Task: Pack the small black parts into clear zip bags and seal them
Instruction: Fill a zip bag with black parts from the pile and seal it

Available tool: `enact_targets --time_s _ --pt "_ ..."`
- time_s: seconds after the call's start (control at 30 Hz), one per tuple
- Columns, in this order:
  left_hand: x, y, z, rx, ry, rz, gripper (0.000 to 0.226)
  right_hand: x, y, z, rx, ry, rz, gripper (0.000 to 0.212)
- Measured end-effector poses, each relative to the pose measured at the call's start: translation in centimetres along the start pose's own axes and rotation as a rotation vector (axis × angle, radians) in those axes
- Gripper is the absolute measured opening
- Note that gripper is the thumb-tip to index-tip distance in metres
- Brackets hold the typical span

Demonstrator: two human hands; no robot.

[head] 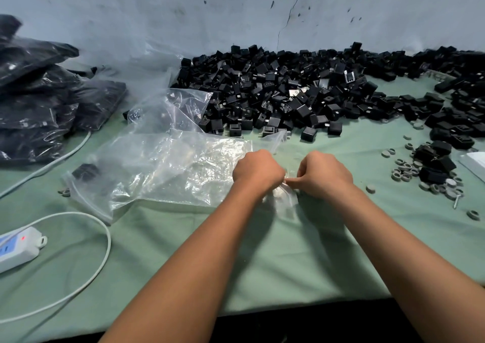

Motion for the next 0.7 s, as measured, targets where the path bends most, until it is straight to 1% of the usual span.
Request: enact_targets --time_s 0.03,0.1,0.23,0.33,0.37,0.47,0.5,0.53,0.57,0.63,0.67,0.7 --pt "-0.1 0.3 0.6 0.007 0.018 -0.01 0.006 -0.2 -0.2 0.1 -0.037 -0.039 -0.003 0.051" --pt "0.0 1.1 2.2 0.003 0.058 -0.025 0.01 -0.5 -0.4 0.1 -0.07 -0.086 0.009 0.054" --pt "-0.1 3.6 7.2 -0.088 0.116 0.003 0.02 -0.8 -0.3 0.2 -0.077 -0.088 0.039 0.056" --pt "-1.1 4.2 9.1 -0.15 0.206 -0.014 0.025 -0.9 -0.3 0.2 -0.078 -0.089 0.048 0.058" --pt "-1.4 4.0 9.2 -0.149 0.216 -0.026 0.025 -1.0 -0.2 0.3 -0.07 -0.087 0.054 0.058" --pt "-2.0 2.5 8.7 -0.159 0.175 -0.062 0.021 -1.2 -0.1 0.7 -0.006 -0.037 0.072 0.052" --pt "-2.1 1.9 8.4 -0.176 0.164 -0.074 0.02 -1.3 -0.2 0.9 0.078 -0.021 0.095 0.048" --pt "-2.0 1.3 8.0 -0.19 0.153 -0.087 0.02 -1.6 -0.2 1.3 0.221 -0.006 0.127 0.042" --pt "-2.0 0.7 7.7 -0.201 0.141 -0.099 0.02 -2.0 -0.2 1.8 0.413 0.011 0.173 0.034" --pt "-1.9 -0.3 7.1 -0.221 0.121 -0.116 0.019 -2.8 0.1 3.3 0.747 0.049 0.291 0.006" --pt "-1.8 -0.8 6.8 -0.219 0.117 -0.122 0.02 -3.0 0.4 3.9 0.828 0.097 0.344 0.012" --pt "-1.7 -1.2 6.6 -0.211 0.113 -0.125 0.021 -3.2 0.7 4.2 0.857 0.174 0.389 0.026"
Point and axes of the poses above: each hand's wrist, its own x-axis towards the middle knuckle, its own z-axis out of the back of the hand, y = z × x, the point moved 4 cm from there along x, towards the middle knuckle, and after that the axes turned 3 degrees about -z, right-handed, at the moved point
